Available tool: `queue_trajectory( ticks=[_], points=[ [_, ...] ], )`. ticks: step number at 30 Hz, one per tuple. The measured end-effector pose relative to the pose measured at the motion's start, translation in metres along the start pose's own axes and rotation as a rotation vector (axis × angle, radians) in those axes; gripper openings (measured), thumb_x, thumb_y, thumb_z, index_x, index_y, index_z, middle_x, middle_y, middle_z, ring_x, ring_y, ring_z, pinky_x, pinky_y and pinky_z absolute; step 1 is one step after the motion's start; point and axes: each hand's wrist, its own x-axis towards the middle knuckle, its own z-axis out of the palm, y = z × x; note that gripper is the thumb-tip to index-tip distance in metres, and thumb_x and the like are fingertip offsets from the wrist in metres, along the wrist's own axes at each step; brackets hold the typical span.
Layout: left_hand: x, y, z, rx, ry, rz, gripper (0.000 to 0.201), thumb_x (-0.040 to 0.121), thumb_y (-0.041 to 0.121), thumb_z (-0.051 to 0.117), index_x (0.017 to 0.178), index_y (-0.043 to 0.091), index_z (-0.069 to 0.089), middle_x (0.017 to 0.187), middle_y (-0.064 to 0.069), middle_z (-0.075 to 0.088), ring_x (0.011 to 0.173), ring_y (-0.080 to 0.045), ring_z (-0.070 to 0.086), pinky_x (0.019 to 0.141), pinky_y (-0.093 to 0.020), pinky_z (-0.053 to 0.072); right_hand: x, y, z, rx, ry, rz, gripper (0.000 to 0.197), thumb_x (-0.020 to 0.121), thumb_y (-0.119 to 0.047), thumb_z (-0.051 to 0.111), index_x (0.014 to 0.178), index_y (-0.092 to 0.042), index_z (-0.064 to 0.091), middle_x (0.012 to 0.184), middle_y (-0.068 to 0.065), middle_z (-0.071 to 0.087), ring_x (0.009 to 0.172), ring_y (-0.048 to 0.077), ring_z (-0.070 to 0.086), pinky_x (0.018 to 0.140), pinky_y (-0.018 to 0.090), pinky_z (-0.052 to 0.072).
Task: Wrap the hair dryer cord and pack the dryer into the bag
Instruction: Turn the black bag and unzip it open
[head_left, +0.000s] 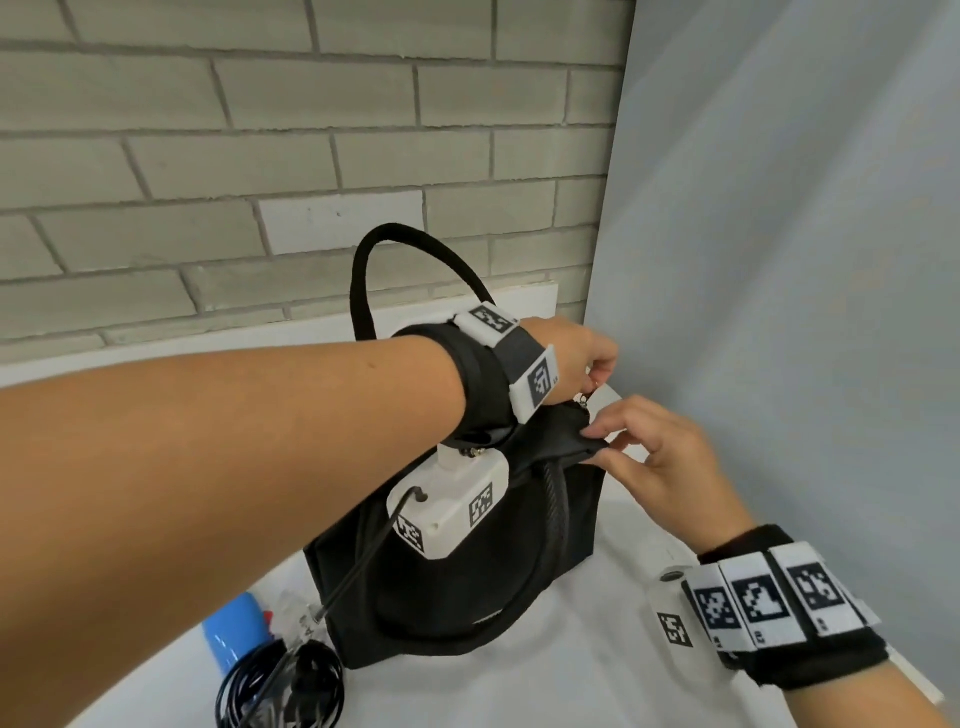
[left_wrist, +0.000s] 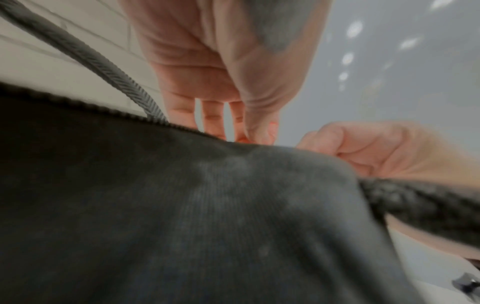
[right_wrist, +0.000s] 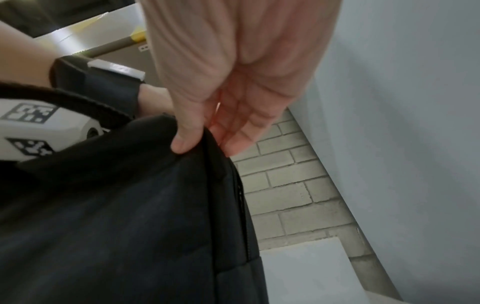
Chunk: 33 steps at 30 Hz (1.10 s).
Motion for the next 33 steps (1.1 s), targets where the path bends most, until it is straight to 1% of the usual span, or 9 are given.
queue_trajectory(
  ticks=[3, 7, 12, 15, 18, 24, 26, 29, 33],
  points=[
    [-0.005, -0.005, -0.004, 0.066, -0.007, 0.003, 0.013, 0.091, 0.011, 0.04, 0.083, 0.021, 0.041, 0.062, 0.013, 0.039, 0.064, -0.011, 0.039, 0.052, -0.015, 0.025, -0.001, -0.003, 0.001, -0.085, 0.02, -0.013, 0.021, 0.073, -0.031, 0.054, 0.077, -0.013, 0.063, 0.074, -0.006, 0.056, 0.072, -0.003, 0.052, 0.066, 0.0, 0.038],
    [-0.011, -0.012, -0.019, 0.141, -0.048, -0.007, 0.012, 0.091, 0.011, 0.04, 0.084, 0.021, 0.041, 0.064, 0.01, 0.039, 0.059, -0.007, 0.037, 0.051, -0.018, 0.026, 0.001, 0.0, -0.001, -0.09, 0.047, 0.045, 0.013, 0.07, -0.02, 0.062, 0.071, -0.008, 0.063, 0.069, -0.001, 0.058, 0.074, 0.013, 0.053, 0.062, 0.005, 0.041],
    [-0.036, -0.025, -0.039, 0.293, -0.028, -0.052, 0.017, 0.09, 0.01, 0.037, 0.081, 0.024, 0.039, 0.063, 0.007, 0.038, 0.058, -0.008, 0.034, 0.05, -0.023, 0.023, 0.001, 0.009, -0.012, -0.045, 0.077, 0.199, 0.019, 0.069, -0.006, 0.074, 0.062, -0.014, 0.058, 0.066, -0.009, 0.059, 0.079, 0.015, 0.055, 0.066, 0.016, 0.044],
    [-0.066, -0.043, -0.039, 0.324, 0.056, -0.091, 0.014, 0.094, 0.019, 0.035, 0.082, 0.028, 0.036, 0.072, 0.003, 0.048, 0.069, -0.017, 0.043, 0.053, -0.025, 0.028, 0.001, 0.008, -0.014, -0.027, 0.084, 0.266, 0.029, 0.07, -0.006, 0.073, 0.057, -0.021, 0.053, 0.065, -0.006, 0.06, 0.073, 0.009, 0.057, 0.06, 0.01, 0.042],
    [-0.102, -0.066, -0.027, 0.332, 0.168, -0.083, 0.017, 0.095, 0.021, 0.033, 0.083, 0.032, 0.035, 0.087, 0.004, 0.055, 0.074, -0.02, 0.048, 0.055, -0.028, 0.033, 0.003, 0.009, -0.013, -0.017, 0.094, 0.318, 0.021, 0.07, -0.006, 0.073, 0.059, -0.012, 0.056, 0.066, 0.0, 0.062, 0.069, 0.011, 0.057, 0.057, 0.007, 0.041],
    [-0.168, -0.114, 0.018, 0.397, 0.334, -0.125, 0.026, 0.077, 0.005, 0.041, 0.092, 0.026, 0.043, 0.071, -0.003, 0.06, 0.04, -0.024, 0.048, 0.037, -0.021, 0.021, 0.003, 0.012, -0.015, -0.046, 0.065, 0.334, 0.023, 0.071, -0.009, 0.073, 0.06, -0.021, 0.057, 0.068, -0.002, 0.065, 0.079, 0.011, 0.058, 0.057, 0.006, 0.04],
    [-0.182, -0.119, 0.036, 0.329, 0.36, -0.167, 0.023, 0.078, 0.009, 0.04, 0.092, 0.026, 0.043, 0.072, 0.002, 0.056, 0.04, -0.023, 0.046, 0.039, -0.016, 0.015, 0.005, 0.005, -0.019, -0.062, -0.041, 0.282, 0.029, 0.072, -0.011, 0.073, 0.069, -0.036, 0.057, 0.089, -0.021, 0.06, 0.083, 0.006, 0.057, 0.061, 0.003, 0.04],
    [-0.185, -0.111, 0.053, 0.114, 0.491, -0.261, 0.015, 0.085, 0.03, 0.026, 0.091, 0.03, 0.04, 0.087, 0.008, 0.045, 0.052, -0.015, 0.044, 0.043, -0.026, 0.036, 0.014, -0.014, -0.035, -0.077, -0.237, 0.157, 0.038, 0.069, -0.024, 0.071, 0.084, -0.055, 0.056, 0.105, -0.031, 0.054, 0.099, -0.004, 0.052, 0.08, 0.005, 0.038],
    [-0.174, -0.101, 0.064, -0.081, 0.602, -0.282, 0.019, 0.084, 0.043, 0.022, 0.09, 0.034, 0.037, 0.095, 0.012, 0.048, 0.07, 0.0, 0.039, 0.053, -0.014, 0.031, 0.034, -0.068, -0.045, -0.029, -0.306, 0.018, 0.039, 0.064, -0.047, 0.053, 0.102, -0.057, 0.052, 0.119, -0.035, 0.05, 0.119, -0.008, 0.042, 0.097, 0.014, 0.033]
  ],
)
